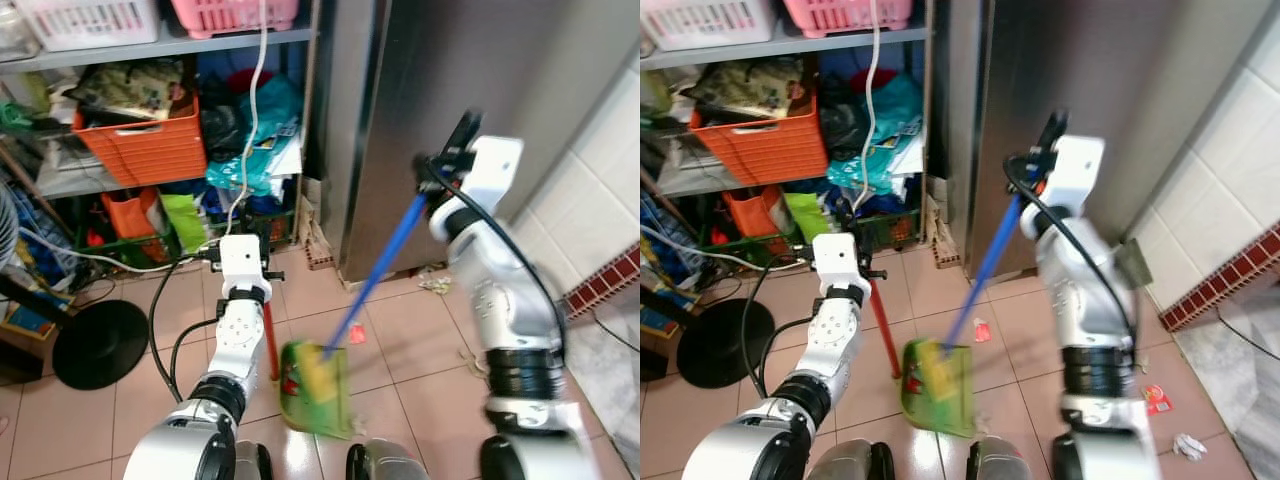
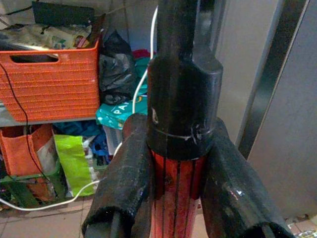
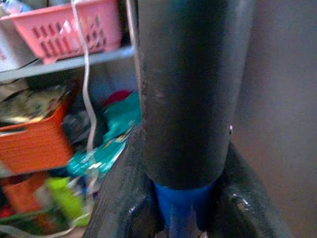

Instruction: Sweep floor

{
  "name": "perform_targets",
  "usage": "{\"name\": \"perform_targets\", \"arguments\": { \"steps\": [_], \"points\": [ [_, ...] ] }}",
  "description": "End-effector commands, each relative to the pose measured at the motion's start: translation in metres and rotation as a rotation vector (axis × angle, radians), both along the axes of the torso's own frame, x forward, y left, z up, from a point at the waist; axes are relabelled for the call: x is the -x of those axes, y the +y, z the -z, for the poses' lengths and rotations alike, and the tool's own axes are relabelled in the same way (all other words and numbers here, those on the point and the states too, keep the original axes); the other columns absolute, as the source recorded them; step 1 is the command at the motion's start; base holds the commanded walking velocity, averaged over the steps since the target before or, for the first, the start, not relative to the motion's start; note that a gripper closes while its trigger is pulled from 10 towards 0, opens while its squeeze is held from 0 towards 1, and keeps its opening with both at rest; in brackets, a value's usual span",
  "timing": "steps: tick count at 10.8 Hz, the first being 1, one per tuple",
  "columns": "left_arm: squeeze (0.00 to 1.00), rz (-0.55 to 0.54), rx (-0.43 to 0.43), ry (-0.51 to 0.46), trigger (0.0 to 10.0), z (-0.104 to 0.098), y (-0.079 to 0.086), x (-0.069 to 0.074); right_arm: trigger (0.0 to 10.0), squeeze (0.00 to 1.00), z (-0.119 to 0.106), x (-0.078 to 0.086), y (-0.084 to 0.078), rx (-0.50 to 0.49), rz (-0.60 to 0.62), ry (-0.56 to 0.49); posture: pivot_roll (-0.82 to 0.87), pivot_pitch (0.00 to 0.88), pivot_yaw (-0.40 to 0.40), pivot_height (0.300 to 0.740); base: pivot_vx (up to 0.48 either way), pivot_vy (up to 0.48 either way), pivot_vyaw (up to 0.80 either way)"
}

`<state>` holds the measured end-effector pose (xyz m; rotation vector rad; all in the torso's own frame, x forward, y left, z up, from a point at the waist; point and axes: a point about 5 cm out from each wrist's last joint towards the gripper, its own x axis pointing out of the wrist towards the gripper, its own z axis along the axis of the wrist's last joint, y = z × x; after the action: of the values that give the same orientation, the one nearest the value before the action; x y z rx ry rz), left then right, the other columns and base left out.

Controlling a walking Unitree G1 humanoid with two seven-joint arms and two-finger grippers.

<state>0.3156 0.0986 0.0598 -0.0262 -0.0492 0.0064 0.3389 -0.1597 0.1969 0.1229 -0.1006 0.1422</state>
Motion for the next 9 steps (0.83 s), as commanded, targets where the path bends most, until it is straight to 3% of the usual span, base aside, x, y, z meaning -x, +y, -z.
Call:
{"name": "perform_targets", "arguments": {
  "steps": [1, 3, 4, 6, 9],
  "points": [
    [0.00, 0.023, -0.007, 0.012, 10.0, 0.000, -0.003, -0.001, 10.0, 0.00, -0.026, -0.001, -0.007, 0.023, 0.035, -0.133, -0.14, 0.066, 0.013, 0.740, 0.000, 0.000, 0.00],
    [0.00, 0.038, -0.027, 0.008, 10.0, 0.000, -0.005, -0.001, 10.0, 0.00, -0.034, -0.005, -0.018, 0.041, 0.067, -0.168, -0.14, 0.064, 0.015, 0.740, 0.000, 0.000, 0.00],
    [0.00, 0.046, -0.034, 0.001, 10.0, -0.001, -0.007, -0.001, 10.0, 0.00, -0.033, -0.005, -0.024, 0.102, 0.091, -0.181, -0.14, 0.063, 0.016, 0.740, 0.000, 0.000, 0.00],
    [0.00, 0.065, -0.043, -0.026, 10.0, -0.005, -0.006, -0.002, 10.0, 0.00, -0.025, -0.005, -0.034, 0.201, 0.148, -0.157, -0.14, 0.062, 0.016, 0.740, 0.000, 0.000, 0.00],
    [0.00, 0.057, -0.038, -0.045, 10.0, -0.007, 0.005, -0.002, 10.0, 0.00, 0.004, 0.003, -0.056, 0.366, 0.295, -0.068, -0.13, 0.065, 0.027, 0.740, 0.000, 0.000, 0.00]
  ]
}}
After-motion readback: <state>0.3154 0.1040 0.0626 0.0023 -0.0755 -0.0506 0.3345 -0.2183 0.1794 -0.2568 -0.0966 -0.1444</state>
